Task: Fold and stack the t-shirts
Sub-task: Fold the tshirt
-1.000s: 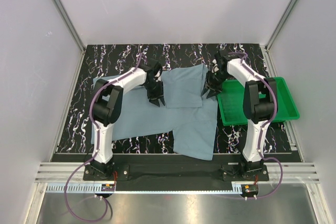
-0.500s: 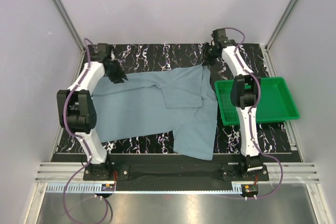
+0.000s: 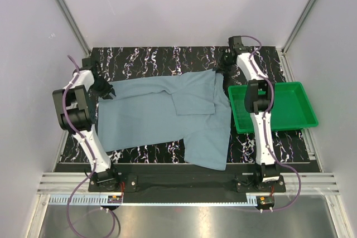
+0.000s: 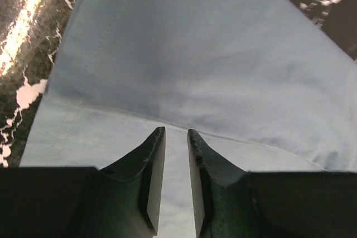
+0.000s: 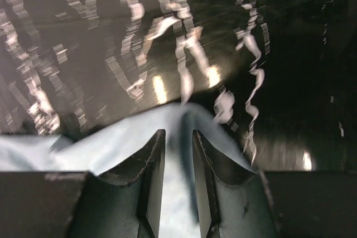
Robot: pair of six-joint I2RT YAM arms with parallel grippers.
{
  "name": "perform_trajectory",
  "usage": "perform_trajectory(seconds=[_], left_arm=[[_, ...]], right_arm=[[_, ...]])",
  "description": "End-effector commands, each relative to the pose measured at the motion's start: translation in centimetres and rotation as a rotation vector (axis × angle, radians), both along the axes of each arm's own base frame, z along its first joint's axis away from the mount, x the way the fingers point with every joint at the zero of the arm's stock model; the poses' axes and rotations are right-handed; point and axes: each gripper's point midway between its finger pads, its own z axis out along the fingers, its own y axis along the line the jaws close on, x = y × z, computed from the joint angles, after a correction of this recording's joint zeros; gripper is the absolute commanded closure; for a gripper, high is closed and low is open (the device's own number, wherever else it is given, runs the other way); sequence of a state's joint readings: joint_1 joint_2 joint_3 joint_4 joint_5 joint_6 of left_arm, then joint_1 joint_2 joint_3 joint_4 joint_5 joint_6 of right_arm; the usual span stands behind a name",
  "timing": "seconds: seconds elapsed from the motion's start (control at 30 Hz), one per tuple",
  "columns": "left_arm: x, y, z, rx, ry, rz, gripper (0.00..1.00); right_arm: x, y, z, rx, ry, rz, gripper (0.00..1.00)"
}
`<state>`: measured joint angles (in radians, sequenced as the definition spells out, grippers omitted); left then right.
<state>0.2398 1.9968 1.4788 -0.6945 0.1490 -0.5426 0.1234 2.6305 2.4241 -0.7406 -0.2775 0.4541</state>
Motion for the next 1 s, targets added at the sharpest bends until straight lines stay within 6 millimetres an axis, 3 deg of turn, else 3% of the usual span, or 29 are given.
perform_trajectory(seconds=[0.0, 0.17, 0.33, 0.4, 0.47, 0.6, 0.67, 0.8, 0.87, 0.9, 0.97], left_arm=[[1.0, 0.8, -0.6, 0.004, -0.026, 0.019, 0.73], [0.4, 1.9, -2.4, 0.004, 0.02, 0.035, 0.72], [0.0, 2.9, -3.5, 0.007, 0.051, 0.038, 0.71], [0.0, 2.9, -3.3, 0.009, 0.048, 0.029, 0.71], [0.0, 2.9, -2.9, 0.014, 0.039, 0.028, 0.71], [0.1, 2.5, -0.7, 0.002, -0.01, 0.018, 0.69], [0.4, 2.1, 1.2, -0.002, -0.063, 0.013, 0.67], [0.7, 1.4, 3.9, 0.002, -0.131, 0.005, 0.65], [0.6, 1.2, 4.9, 0.019, -0.149, 0.006, 0.66], [0.4, 1.2, 5.0, 0.028, -0.147, 0.016, 0.66], [-0.8, 1.5, 4.9, 0.056, -0.119, 0.042, 0.67]], right_arm=[[1.5, -1.4, -2.0, 0.003, 0.011, -0.076, 0.67], [2.4, -3.7, -3.4, -0.044, 0.031, -0.163, 0.67], [3.6, -6.8, -2.1, -0.11, -0.021, -0.241, 0.67], [4.5, -7.0, -1.0, -0.098, -0.064, -0.238, 0.66], [4.8, -6.6, -0.2, -0.06, -0.083, -0.21, 0.64], [5.1, -4.7, 3.6, 0.029, -0.14, -0.153, 0.59], [4.6, -3.8, 4.8, 0.053, -0.139, -0.127, 0.56], [2.7, -2.0, 8.1, 0.027, -0.153, -0.06, 0.52], [1.7, -1.3, 8.4, 0.032, -0.133, -0.033, 0.52], [0.9, -0.7, 9.8, 0.036, -0.136, -0.023, 0.51], [-0.4, 0.2, 10.0, 0.028, -0.109, -0.007, 0.5]])
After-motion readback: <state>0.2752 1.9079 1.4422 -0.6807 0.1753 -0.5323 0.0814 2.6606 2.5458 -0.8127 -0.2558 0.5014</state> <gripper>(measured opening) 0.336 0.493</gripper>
